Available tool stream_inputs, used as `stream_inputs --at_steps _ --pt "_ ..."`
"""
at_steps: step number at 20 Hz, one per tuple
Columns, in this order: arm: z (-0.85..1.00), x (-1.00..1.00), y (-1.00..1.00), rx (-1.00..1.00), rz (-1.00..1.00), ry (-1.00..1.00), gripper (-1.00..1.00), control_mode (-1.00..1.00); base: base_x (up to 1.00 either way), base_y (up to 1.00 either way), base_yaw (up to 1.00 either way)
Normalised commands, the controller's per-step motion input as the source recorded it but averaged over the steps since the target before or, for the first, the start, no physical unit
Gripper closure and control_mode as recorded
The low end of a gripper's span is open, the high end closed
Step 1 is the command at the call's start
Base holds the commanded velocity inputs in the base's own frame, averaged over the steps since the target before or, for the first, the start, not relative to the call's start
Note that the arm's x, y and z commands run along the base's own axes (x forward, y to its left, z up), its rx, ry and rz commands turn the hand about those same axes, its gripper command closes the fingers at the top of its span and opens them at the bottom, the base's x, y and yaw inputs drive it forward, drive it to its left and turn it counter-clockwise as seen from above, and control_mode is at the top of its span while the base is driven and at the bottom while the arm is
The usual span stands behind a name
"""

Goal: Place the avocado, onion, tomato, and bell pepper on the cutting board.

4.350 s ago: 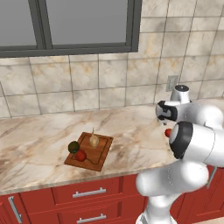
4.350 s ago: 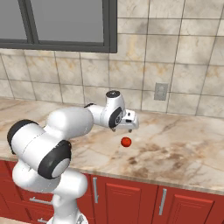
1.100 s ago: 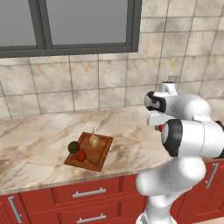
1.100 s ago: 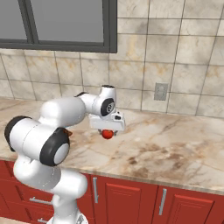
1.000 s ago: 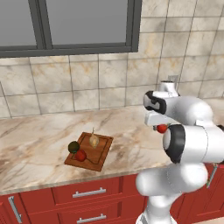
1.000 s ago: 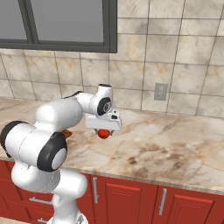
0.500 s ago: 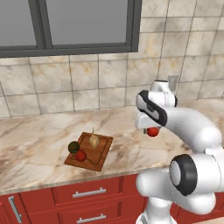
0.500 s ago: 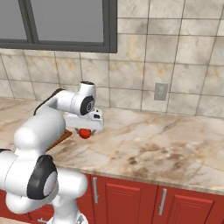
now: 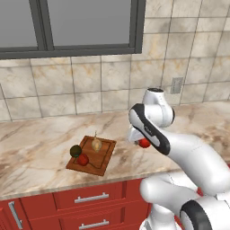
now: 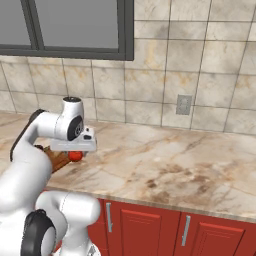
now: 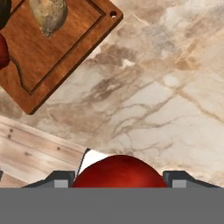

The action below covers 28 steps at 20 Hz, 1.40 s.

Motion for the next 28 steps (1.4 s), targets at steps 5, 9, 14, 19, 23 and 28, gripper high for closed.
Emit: stream_inputs --at_steps 5,9,14,19,23,28 --pt "0.0 0.0 0.78 0.01 0.11 -0.07 1.0 -1.0 0.0 0.0 0.0" --pt "0.0 0.08 0.69 0.01 0.12 -0.06 1.0 -1.0 0.0 0.0 0.0" --pt "0.0 0.25 0.61 0.0 0.1 -0.03 1.0 -1.0 0.0 0.0 0.0" --pt "0.0 0.11 0.47 0.0 0.09 0.0 1.0 -1.0 0.0 0.0 0.0" --pt "-0.1 0.0 0.03 0.0 0.08 0.0 1.0 -1.0 0.0 0.0 0.0" --pt "-0.24 0.16 0.01 0.0 0.08 0.0 1.0 -1.0 0.0 0.0 0.0"
